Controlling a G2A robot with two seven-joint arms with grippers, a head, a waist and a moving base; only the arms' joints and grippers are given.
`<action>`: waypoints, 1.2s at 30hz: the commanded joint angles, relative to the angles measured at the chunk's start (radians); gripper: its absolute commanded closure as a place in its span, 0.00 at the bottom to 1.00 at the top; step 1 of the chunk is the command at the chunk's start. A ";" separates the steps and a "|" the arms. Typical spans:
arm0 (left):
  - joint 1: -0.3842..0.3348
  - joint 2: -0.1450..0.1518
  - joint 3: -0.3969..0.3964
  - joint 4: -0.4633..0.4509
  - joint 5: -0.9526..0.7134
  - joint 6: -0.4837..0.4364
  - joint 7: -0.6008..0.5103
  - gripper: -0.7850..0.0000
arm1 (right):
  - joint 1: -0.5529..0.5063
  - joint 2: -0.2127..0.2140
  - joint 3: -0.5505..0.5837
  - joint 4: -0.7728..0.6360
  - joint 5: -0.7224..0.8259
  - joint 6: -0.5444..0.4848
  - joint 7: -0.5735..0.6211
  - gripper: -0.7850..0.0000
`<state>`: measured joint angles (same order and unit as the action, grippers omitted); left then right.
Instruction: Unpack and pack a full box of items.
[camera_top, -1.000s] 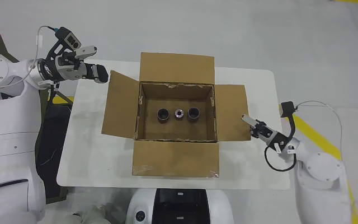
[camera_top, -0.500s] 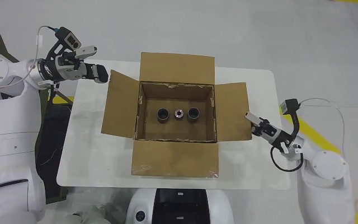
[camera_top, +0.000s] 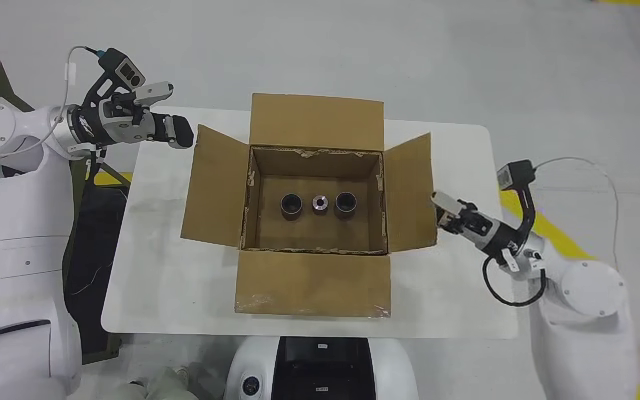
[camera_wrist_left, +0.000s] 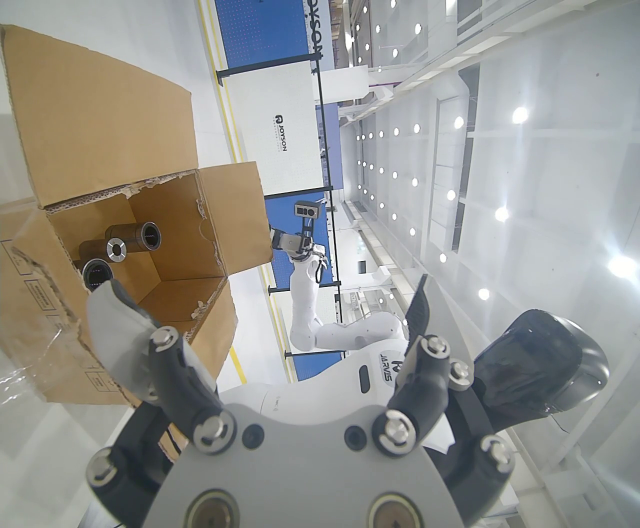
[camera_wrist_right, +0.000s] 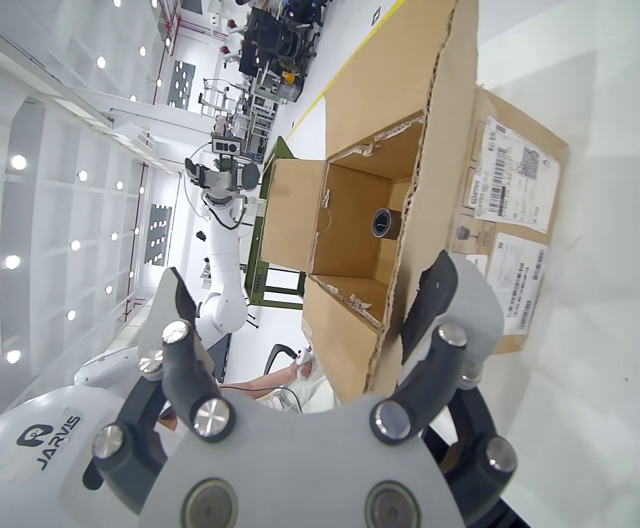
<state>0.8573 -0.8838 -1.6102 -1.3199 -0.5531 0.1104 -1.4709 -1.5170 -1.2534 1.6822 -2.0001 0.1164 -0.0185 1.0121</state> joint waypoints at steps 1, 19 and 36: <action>0.000 0.000 0.000 0.000 0.000 0.000 0.000 0.00 | 0.011 0.002 -0.016 -0.015 -0.010 0.010 -0.002 0.00; 0.000 0.000 0.000 0.000 0.000 0.000 0.000 0.00 | 0.150 0.016 -0.250 -0.032 -0.141 0.098 -0.010 0.00; 0.000 0.000 0.000 0.000 0.000 0.000 0.000 0.00 | 0.269 0.017 -0.466 0.069 -0.253 0.179 -0.025 0.00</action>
<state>0.8573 -0.8838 -1.6102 -1.3199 -0.5531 0.1104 -1.4709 -1.2537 -1.2365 1.2267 -1.9378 -0.1309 0.1560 0.9896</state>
